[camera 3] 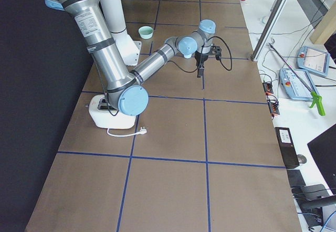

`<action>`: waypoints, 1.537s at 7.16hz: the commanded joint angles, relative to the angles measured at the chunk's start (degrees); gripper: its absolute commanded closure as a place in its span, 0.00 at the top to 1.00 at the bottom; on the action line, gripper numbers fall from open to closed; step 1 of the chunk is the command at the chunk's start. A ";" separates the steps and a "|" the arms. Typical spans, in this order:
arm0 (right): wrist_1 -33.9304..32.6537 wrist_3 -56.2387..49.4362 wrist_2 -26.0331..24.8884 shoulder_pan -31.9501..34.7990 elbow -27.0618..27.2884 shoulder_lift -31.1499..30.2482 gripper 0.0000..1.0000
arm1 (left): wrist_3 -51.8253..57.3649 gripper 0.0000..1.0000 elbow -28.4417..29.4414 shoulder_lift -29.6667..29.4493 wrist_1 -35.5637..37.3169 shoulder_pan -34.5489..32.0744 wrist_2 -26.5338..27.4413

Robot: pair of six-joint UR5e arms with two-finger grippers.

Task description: Stack blue cups with both arms

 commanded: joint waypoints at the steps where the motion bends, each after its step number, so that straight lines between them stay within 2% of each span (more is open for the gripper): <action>1: 0.00 -28.26 5.72 13.66 2.29 -14.46 1.00 | 0.01 1.00 -0.13 -0.09 0.06 0.01 0.52; 2: -0.09 -41.09 7.92 20.16 1.86 -20.70 1.00 | 0.01 1.00 -0.13 -0.27 0.06 0.01 0.53; 3: -0.18 -49.66 8.29 25.71 1.77 -25.55 1.00 | -0.08 1.00 -0.31 -1.05 0.23 0.18 0.79; 5: 0.52 -52.56 7.77 31.19 1.77 -34.70 1.00 | -0.17 1.00 -0.22 -1.85 0.23 1.05 0.79; 7: 1.14 -51.59 7.76 31.65 1.42 -36.93 1.00 | -0.69 1.00 0.13 -2.38 0.84 1.85 1.31; 9: 1.14 -51.51 7.85 31.65 1.24 -36.76 1.00 | -5.42 1.00 0.22 -3.52 0.76 2.29 1.06; 11: 1.14 -51.59 7.85 31.65 1.33 -36.58 1.00 | -5.18 1.00 1.62 -3.09 0.41 2.38 1.92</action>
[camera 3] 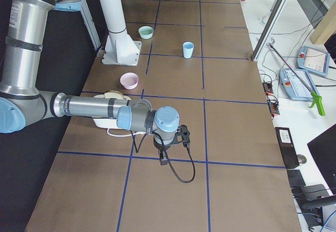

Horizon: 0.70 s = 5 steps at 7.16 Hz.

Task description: Stack blue cups with both arms

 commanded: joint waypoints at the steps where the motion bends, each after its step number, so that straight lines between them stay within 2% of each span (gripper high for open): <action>1: 0.09 -0.02 0.01 0.01 -0.03 0.06 1.00 | -0.14 1.00 0.55 0.34 -0.46 0.09 0.50; 5: 0.18 0.07 0.10 0.01 0.05 0.23 1.00 | -0.05 1.00 1.07 0.43 -0.46 0.35 0.50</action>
